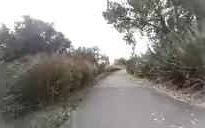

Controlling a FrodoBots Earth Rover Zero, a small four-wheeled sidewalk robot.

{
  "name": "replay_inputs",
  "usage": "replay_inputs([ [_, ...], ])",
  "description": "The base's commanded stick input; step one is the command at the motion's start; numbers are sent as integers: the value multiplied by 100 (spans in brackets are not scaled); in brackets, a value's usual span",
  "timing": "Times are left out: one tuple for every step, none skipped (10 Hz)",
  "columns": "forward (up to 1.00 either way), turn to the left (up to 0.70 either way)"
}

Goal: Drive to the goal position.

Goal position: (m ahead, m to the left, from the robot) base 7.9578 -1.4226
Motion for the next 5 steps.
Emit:
replay_inputs([
  [100, 0],
  [100, 0],
  [100, 0],
  [100, 0],
  [100, 0],
])
